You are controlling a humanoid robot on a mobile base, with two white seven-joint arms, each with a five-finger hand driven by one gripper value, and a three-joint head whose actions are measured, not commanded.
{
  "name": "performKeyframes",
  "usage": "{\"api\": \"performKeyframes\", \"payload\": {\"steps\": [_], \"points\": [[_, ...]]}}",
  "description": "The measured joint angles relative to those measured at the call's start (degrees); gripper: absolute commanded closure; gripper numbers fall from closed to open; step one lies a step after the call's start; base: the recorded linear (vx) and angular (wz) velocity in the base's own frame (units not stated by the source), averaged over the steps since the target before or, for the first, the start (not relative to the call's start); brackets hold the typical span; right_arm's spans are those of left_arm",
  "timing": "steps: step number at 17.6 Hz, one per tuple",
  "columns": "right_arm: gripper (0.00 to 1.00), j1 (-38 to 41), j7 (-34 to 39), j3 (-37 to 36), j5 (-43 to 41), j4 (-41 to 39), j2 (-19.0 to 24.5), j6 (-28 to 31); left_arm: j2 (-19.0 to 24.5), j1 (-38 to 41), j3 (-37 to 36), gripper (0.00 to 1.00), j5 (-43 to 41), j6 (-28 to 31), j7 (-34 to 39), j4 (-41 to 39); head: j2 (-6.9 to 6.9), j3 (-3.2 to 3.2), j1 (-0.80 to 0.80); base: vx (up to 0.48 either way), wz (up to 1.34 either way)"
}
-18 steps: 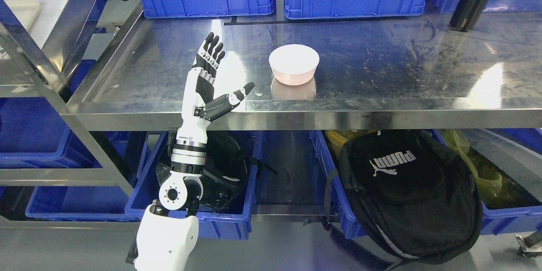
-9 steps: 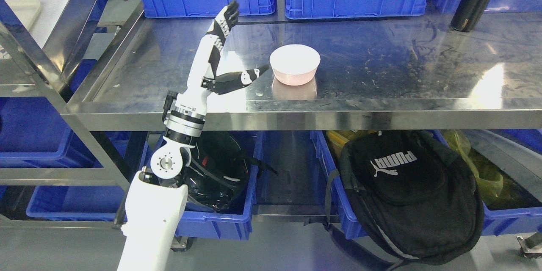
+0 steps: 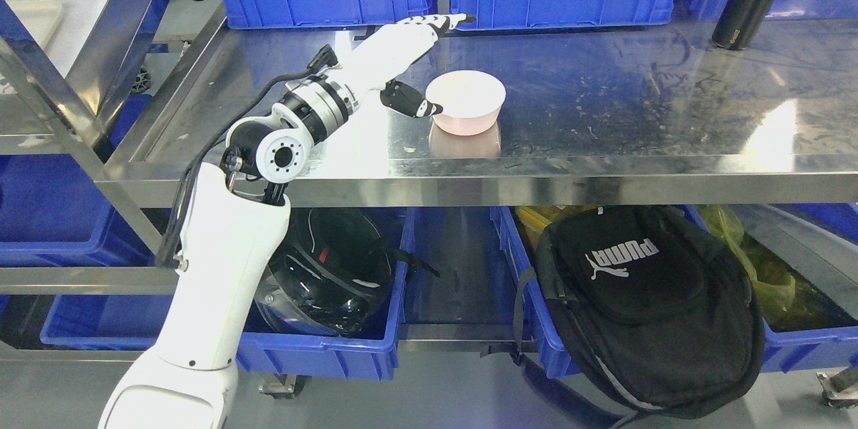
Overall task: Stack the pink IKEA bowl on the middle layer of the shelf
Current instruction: 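Reach the left hand forward toward the pink bowl on the shelf, then hook the left hand fingers over the pink bowl's rim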
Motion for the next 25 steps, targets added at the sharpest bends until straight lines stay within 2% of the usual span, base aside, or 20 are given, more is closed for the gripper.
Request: {"api": "performKeyframes", "payload": {"steps": [2,4,7,11,14,16,25], "points": [[0.0,0.0,0.0,0.0,0.0,0.0,0.0,0.0,0.73,-2.43,-2.51,0.0,-4.51,0.6,-1.95,0.39,0.0,0.0,0.0,0.0,0.0],[0.0,0.0,0.0,0.0,0.0,0.0,0.0,0.0,1.0,-3.49,-4.28,0.01,-6.99,0.63,-3.9,0.74,0.0,0.0,0.0,0.0,0.0],[0.0,0.0,0.0,0.0,0.0,0.0,0.0,0.0,1.03,-4.1,-6.11,0.17,-9.16,0.87,-8.39,1.11,0.0,0.0,0.0,0.0,0.0],[0.0,0.0,0.0,0.0,0.0,0.0,0.0,0.0,0.21,-4.75,-7.84,0.22,-11.18,1.03,-12.24,1.93,0.0,0.0,0.0,0.0,0.0],[0.0,0.0,0.0,0.0,0.0,0.0,0.0,0.0,-1.01,-5.44,-8.68,0.32,-12.89,1.18,-12.7,3.81,0.0,0.0,0.0,0.0,0.0],[0.0,0.0,0.0,0.0,0.0,0.0,0.0,0.0,-1.86,-5.87,-9.1,0.34,-13.94,1.18,-12.94,5.11,0.0,0.0,0.0,0.0,0.0],[0.0,0.0,0.0,0.0,0.0,0.0,0.0,0.0,-4.36,-7.41,-10.06,0.36,-15.97,0.82,-13.38,9.0,0.0,0.0,0.0,0.0,0.0]]}}
